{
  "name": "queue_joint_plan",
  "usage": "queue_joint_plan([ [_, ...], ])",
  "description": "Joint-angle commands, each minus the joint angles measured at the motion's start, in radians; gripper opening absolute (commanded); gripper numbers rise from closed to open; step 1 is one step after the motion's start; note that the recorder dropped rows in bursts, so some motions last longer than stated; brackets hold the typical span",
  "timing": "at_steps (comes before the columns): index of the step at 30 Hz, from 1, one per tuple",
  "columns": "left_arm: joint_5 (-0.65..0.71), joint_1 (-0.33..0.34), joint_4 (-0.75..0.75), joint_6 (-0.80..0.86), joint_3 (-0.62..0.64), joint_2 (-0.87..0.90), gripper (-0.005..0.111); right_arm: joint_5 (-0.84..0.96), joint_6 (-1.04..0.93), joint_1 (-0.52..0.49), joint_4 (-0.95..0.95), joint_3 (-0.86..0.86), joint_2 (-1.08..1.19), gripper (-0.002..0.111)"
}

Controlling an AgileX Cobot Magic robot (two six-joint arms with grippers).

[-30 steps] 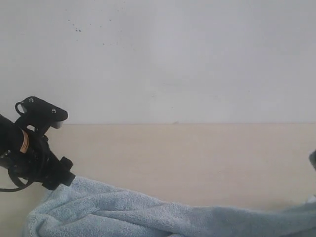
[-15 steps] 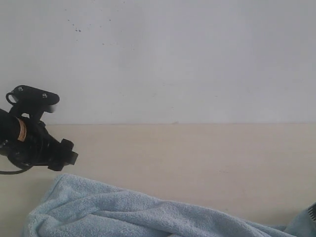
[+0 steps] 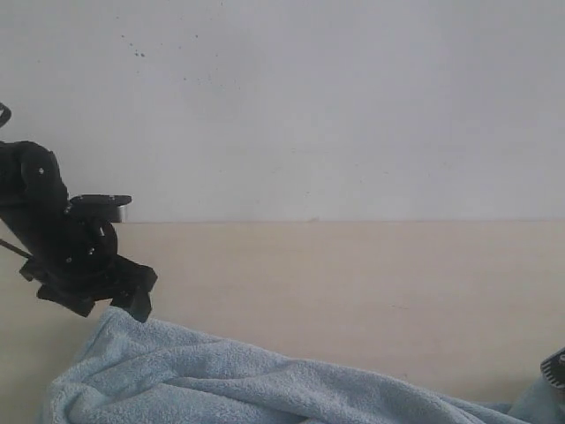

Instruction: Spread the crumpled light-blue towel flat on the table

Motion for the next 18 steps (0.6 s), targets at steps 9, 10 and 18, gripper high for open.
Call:
queue_joint_plan([
  [9, -0.041, 0.074, -0.340, 0.376, -0.017, 0.095, 0.077, -0.047, 0.000, 0.000, 0.025, 0.003, 0.000, 0.000],
  [10, -0.045, 0.074, -0.340, 0.378, -0.017, 0.101, 0.077, -0.047, 0.000, 0.000, 0.025, 0.003, 0.000, 0.000],
  [18, -0.079, 0.091, -0.343, 0.369, -0.019, 0.107, 0.077, -0.047, 0.000, 0.000, 0.025, 0.003, 0.000, 0.000],
])
